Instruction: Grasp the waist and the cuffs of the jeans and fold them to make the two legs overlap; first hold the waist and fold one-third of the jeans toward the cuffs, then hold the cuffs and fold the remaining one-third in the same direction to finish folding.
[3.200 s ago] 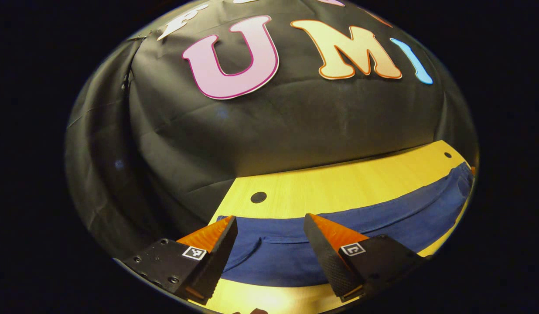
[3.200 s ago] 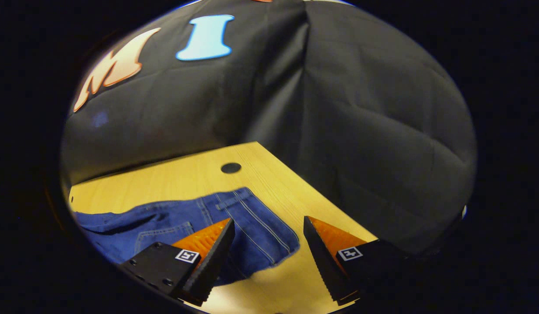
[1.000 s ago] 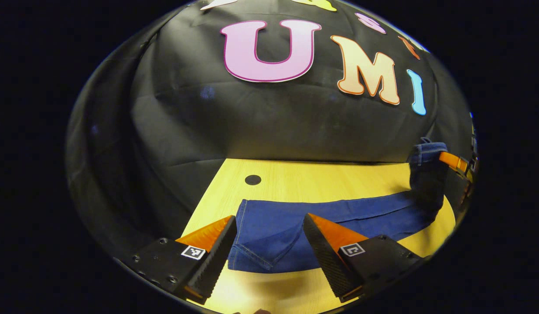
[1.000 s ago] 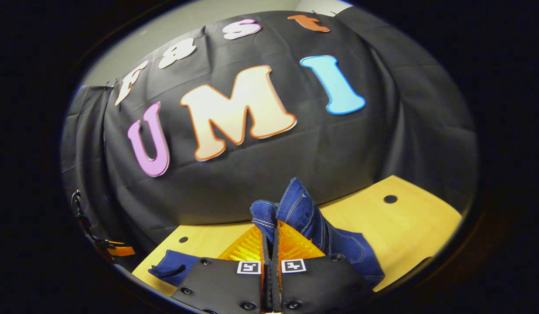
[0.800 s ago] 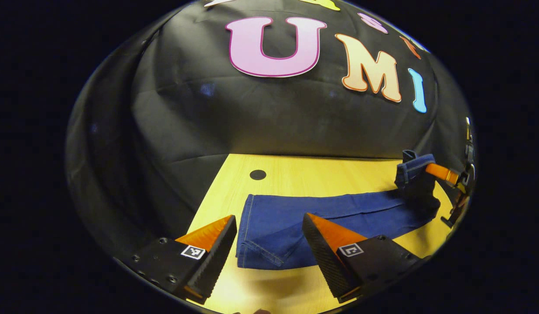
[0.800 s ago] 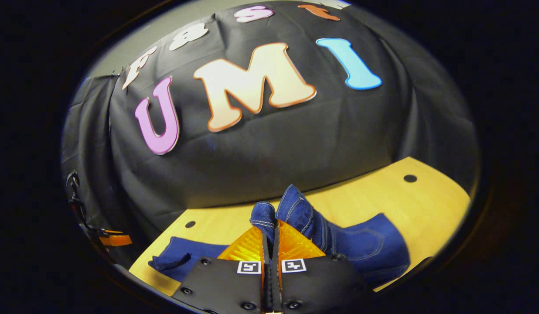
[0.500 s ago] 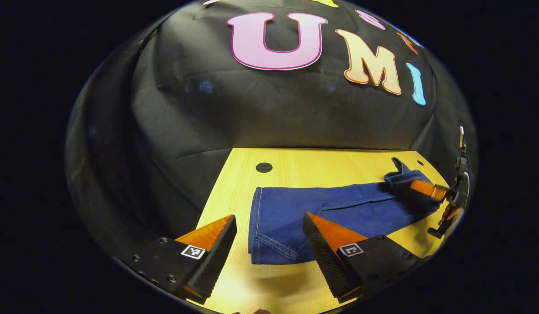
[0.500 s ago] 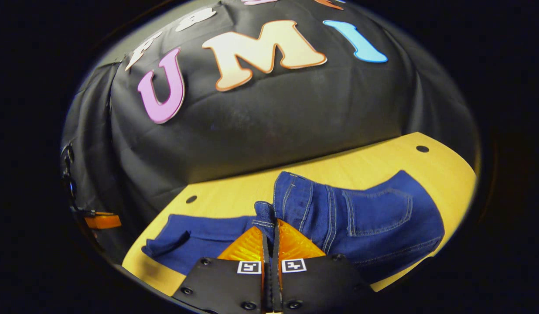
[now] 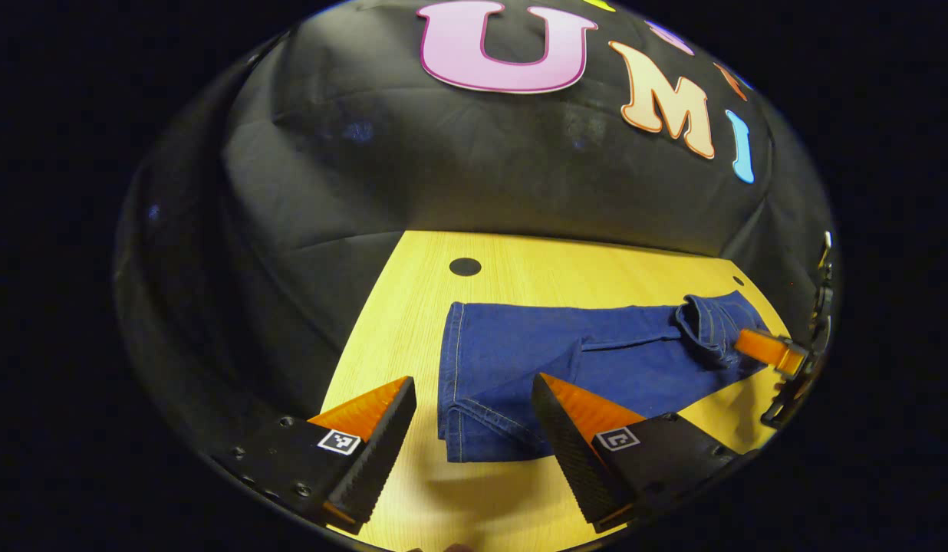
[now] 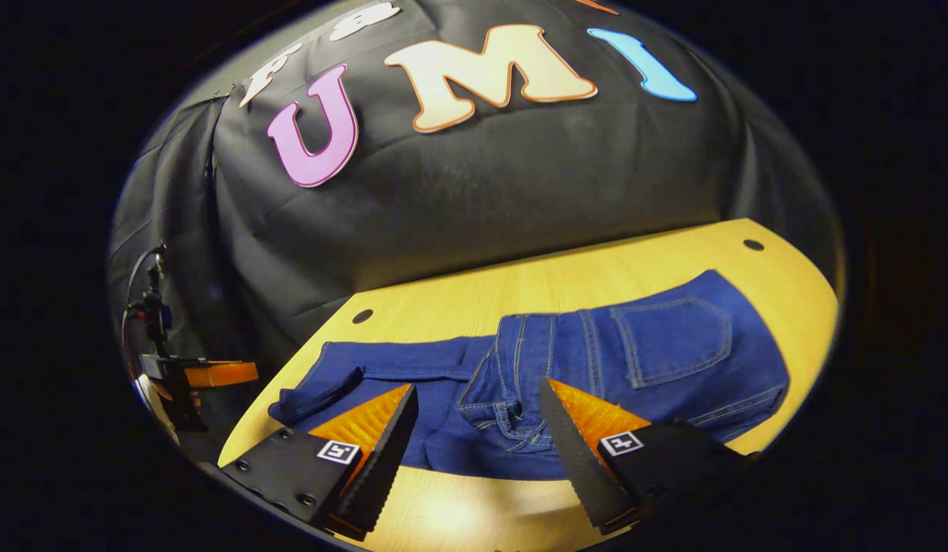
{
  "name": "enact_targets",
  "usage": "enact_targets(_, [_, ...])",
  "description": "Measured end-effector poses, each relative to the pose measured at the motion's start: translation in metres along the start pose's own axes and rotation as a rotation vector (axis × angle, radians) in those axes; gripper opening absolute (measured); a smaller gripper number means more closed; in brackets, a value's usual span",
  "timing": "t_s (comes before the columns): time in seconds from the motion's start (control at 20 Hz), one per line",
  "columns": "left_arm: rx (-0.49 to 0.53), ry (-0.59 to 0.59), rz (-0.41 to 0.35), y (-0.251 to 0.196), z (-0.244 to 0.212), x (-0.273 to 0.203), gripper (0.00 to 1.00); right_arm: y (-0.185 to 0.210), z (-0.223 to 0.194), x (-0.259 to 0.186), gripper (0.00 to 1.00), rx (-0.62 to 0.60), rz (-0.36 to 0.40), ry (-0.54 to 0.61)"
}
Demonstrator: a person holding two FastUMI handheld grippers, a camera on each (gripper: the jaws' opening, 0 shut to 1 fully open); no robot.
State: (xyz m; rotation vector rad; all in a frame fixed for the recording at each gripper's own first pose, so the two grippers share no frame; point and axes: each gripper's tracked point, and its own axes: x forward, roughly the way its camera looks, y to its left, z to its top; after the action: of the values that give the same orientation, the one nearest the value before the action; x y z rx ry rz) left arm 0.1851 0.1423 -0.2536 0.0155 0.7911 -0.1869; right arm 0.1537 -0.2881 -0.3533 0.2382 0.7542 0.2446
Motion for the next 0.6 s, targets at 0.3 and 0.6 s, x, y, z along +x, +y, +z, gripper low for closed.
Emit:
enact_targets(0.3, [-0.021,0.135,-0.017,0.012,-0.039,0.037,0.96,-0.035,0.031,-0.039,0.98,-0.025,-0.107,-0.048])
enact_targets(0.6, [0.030,0.241,-0.046,0.008,-0.063,0.054,0.95,-0.073,0.015,-0.057,0.98,-0.030,-0.206,-0.014])
